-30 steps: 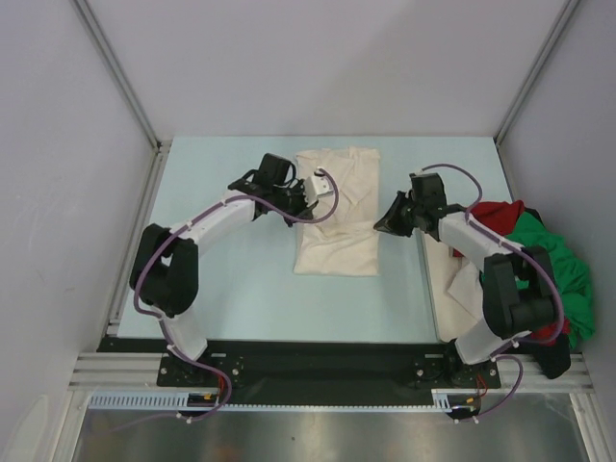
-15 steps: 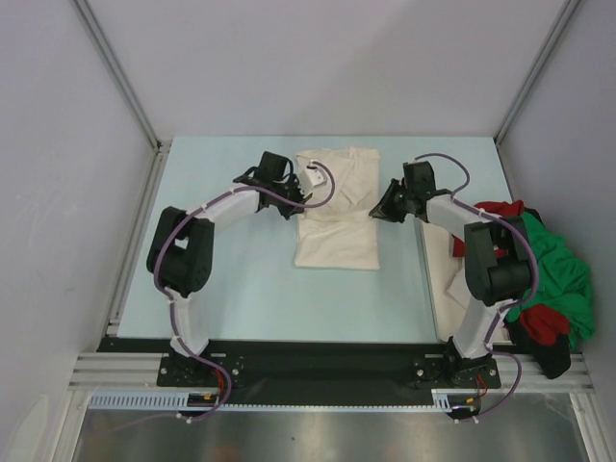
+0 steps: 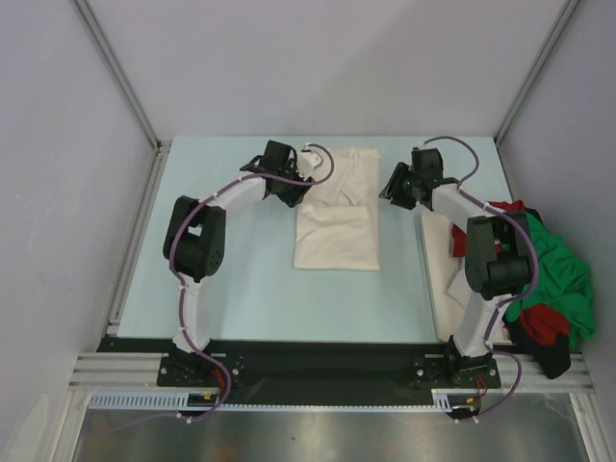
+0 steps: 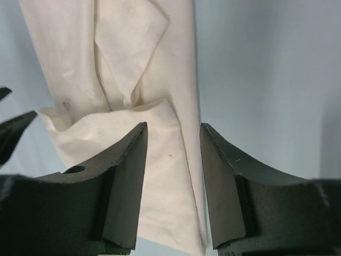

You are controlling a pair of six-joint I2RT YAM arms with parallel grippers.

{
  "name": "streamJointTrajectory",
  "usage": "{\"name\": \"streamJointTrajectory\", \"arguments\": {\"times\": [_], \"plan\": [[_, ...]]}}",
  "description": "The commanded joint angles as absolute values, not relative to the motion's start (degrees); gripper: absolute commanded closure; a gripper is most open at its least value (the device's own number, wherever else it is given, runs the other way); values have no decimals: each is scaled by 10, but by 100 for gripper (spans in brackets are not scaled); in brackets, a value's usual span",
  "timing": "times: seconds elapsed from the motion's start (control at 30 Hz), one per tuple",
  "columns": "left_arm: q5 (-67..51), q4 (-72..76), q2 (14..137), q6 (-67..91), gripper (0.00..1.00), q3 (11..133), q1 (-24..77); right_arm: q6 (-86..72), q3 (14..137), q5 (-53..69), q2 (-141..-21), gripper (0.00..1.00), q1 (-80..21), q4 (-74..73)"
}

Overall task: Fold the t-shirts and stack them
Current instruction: Fold the tshirt

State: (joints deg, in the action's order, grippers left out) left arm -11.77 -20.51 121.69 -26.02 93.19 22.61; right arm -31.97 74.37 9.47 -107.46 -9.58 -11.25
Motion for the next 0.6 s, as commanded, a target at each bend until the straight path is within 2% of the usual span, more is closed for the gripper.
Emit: {"name": "streamJointTrajectory", "arguments": {"times": [0.0,0.07,0.17,0.37,0.47,0.57], "plan": [[-122,-242,1231,-229,44,981,221,-250,740,84,-1055,51,-122,-134],[-155,-293,1237,-209,44,1004,218,-229,745,118,-1072,54,-123,-115],[-187,-303,1220,-176,44,990,214,-201,786,101,-1108,59,-136,-142],[-264,-287,1201,-141,43,940,214,-181,838,123,-1166,55,-144,-150],[-257,-290,1221,-126,41,947,214,-183,856,129,-1191,55,-146,-152],[-230,-296,1244,-120,45,966,213,-185,866,139,-1208,62,-146,-149]]}}
